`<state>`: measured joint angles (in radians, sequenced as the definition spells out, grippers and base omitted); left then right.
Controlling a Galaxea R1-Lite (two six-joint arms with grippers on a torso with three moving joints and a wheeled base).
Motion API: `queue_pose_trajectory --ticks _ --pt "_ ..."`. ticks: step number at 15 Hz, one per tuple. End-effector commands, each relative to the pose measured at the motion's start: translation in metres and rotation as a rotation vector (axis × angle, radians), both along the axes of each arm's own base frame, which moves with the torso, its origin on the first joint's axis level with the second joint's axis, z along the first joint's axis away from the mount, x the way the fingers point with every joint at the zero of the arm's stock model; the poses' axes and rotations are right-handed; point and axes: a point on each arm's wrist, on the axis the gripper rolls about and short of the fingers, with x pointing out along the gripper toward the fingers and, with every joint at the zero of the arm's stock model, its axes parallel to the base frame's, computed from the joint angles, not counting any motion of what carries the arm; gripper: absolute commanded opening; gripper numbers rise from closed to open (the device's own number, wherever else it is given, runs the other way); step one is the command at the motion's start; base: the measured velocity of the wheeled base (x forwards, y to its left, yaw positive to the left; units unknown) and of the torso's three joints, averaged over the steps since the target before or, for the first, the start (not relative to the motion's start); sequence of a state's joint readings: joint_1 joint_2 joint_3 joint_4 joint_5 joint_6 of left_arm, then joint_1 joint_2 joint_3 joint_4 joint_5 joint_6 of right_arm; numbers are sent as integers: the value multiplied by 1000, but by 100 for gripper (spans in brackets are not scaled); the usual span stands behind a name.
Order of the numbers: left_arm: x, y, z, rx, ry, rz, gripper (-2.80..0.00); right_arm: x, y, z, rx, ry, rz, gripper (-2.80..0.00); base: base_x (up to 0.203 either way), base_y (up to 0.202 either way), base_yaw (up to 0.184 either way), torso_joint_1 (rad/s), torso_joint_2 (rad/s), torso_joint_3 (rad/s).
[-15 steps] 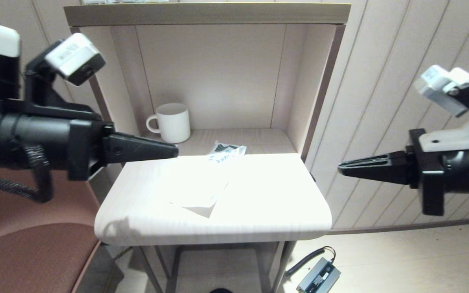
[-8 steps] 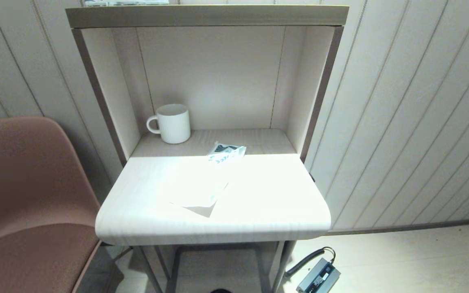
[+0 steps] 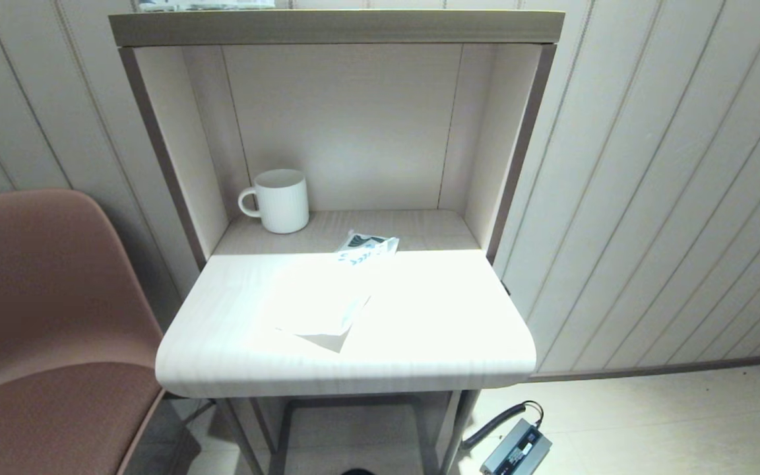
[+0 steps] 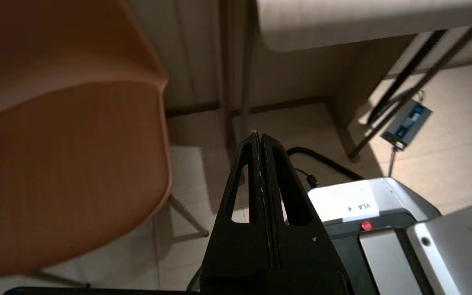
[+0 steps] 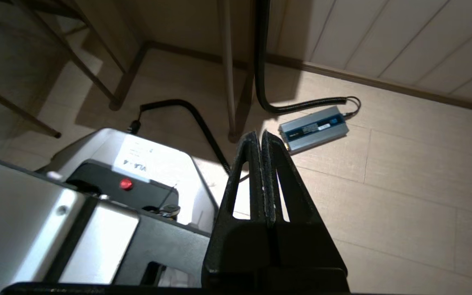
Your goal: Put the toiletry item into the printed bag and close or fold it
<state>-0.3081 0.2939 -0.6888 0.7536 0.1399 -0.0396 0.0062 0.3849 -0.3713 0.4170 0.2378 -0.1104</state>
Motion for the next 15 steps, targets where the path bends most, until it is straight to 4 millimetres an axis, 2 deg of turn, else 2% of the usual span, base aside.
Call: queue_pose_trajectory --ticks 1,4,6,9,10,13,15 --pt "-2 -7 -9 13 18 118 -280 -2 -1 -28 -16 -118 -43 -280 0 0 0 0 0 0" --pt "11 -11 -31 14 64 100 -280 -13 -2 -51 -32 -275 -109 -280 0 0 0 0 0 0" --pt "27 -14 -43 14 -10 119 -280 -17 -3 -58 -32 -336 -132 -280 0 0 0 0 0 0" --pt "37 -12 -61 75 -40 316 -280 -20 -4 -61 -34 -365 -165 -280 0 0 0 0 0 0" --pt "41 -11 -65 82 -68 358 -280 -17 -5 -68 -54 -344 -215 -280 0 0 0 0 0 0" --pt "42 -10 -69 113 -90 495 -280 -16 -5 -69 -50 -347 -225 -280 0 0 0 0 0 0" --pt "31 -11 -76 148 -137 523 -280 -16 -5 -70 -50 -346 -225 -280 0 0 0 0 0 0"
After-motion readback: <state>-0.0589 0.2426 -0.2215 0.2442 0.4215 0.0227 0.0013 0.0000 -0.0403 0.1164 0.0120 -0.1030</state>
